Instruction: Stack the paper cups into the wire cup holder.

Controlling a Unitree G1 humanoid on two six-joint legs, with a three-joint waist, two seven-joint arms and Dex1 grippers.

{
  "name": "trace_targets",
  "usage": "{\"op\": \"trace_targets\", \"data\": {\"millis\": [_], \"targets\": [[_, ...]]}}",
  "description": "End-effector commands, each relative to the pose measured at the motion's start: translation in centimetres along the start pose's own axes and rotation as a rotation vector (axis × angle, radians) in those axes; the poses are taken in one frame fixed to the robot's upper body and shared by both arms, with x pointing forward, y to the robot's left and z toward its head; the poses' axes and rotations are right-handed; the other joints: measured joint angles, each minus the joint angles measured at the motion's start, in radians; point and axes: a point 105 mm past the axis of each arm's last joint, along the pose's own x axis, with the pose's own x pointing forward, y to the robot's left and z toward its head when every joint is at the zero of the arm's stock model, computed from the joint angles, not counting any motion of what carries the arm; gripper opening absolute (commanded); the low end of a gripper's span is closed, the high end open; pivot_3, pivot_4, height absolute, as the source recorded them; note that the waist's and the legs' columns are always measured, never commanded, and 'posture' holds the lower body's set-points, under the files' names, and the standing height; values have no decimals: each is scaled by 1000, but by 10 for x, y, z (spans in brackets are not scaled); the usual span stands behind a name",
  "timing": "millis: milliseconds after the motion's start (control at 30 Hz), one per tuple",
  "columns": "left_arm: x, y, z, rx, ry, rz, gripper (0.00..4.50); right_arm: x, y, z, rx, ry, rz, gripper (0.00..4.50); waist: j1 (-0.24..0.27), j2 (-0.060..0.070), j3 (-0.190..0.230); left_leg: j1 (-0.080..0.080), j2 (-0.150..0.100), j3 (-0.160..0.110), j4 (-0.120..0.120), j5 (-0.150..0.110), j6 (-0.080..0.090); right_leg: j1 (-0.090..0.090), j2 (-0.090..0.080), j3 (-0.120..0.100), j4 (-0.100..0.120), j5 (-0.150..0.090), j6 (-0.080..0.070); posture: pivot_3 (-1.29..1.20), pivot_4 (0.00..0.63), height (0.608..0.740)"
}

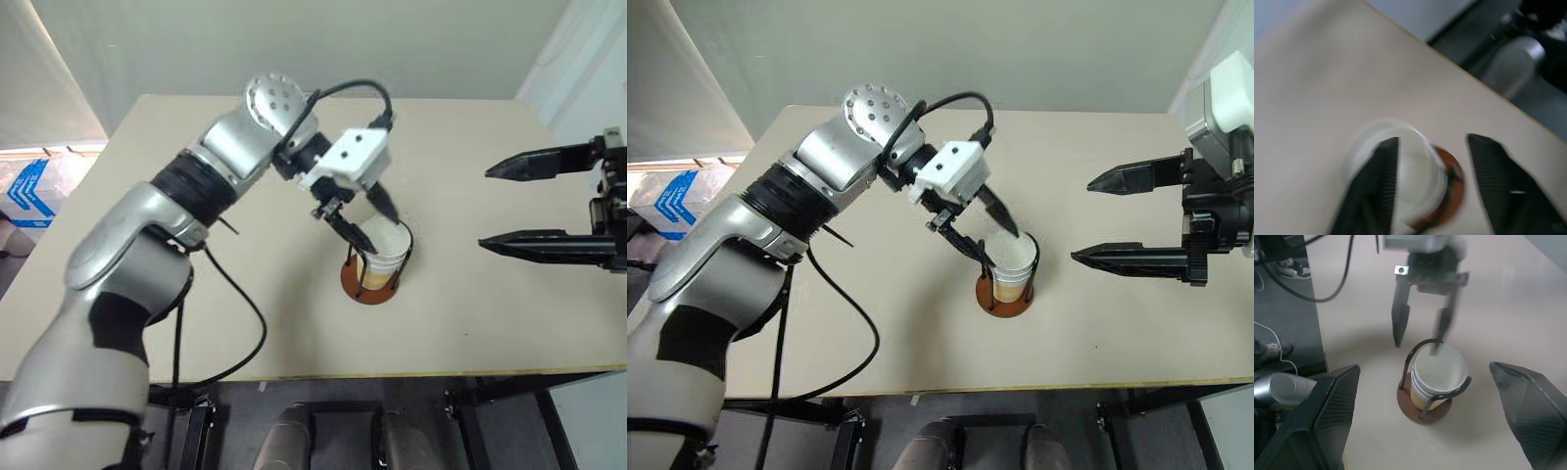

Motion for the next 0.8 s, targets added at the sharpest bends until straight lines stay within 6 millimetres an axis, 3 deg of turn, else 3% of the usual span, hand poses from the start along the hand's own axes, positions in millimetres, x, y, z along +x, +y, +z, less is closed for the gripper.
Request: {"op": "trace_targets", "data": {"millis": [33, 100, 267, 367, 433, 500, 700, 800], "targets": [[-20, 14, 30, 2, -123, 91, 3856, -4, -1, 5, -29, -9, -15, 4500, 0, 0, 0, 0, -1, 1, 0, 0, 0, 0, -1, 0, 0, 0, 1, 0, 150, 740], [-35, 21, 40, -23, -197, 181, 4471, -2, -1, 4, -29, -14, -15, 4500, -2, 0, 0, 0, -1, 1, 0, 1, -1, 0, -1, 1, 0, -1, 2, 0, 150, 740], [-77, 31, 39, -145, -320, 428, 4493, 1, -8, 0, -25, -25, -45, 4500, -6, 1, 0, 1, -1, 1, -1, 2, -2, 0, -2, 1, 0, -2, 4, 0, 150, 740], [-114, 21, 10, -303, -366, 635, 4493, 4, -16, -15, 51, -23, -79, 4500, -11, 2, 0, 2, -1, 1, -1, 3, -2, 1, -2, 2, 0, -2, 4, 0, 150, 740], [-125, 13, -7, -375, -366, 718, 4493, 5, -20, -24, 81, -23, -97, 4500, -14, 3, -1, 4, -1, 3, -2, 3, -3, 1, -1, 2, 0, -2, 4, 0, 150, 740], [-138, -6, -41, -474, -332, 849, 4493, 7, -31, -41, 153, -33, -140, 4500, -16, 3, -1, 6, -1, 4, -2, 4, -4, 1, 3, 2, 1, -3, 5, 0, 150, 740], [-155, -60, -108, -672, -239, 1168, 4493, 10, -65, -87, 268, -41, -333, 4500, -14, 3, -1, 9, 0, 2, 0, 5, -5, 5, 3, 3, 1, -2, 4, 0, 150, 740], [-161, -78, -130, -727, -189, 1329, 4493, 17, -82, -101, 282, -61, -436, 4500, -14, 2, -1, 11, 0, 2, 0, 5, -5, 7, 4, 3, 2, -1, 2, 0, 150, 740]]}}
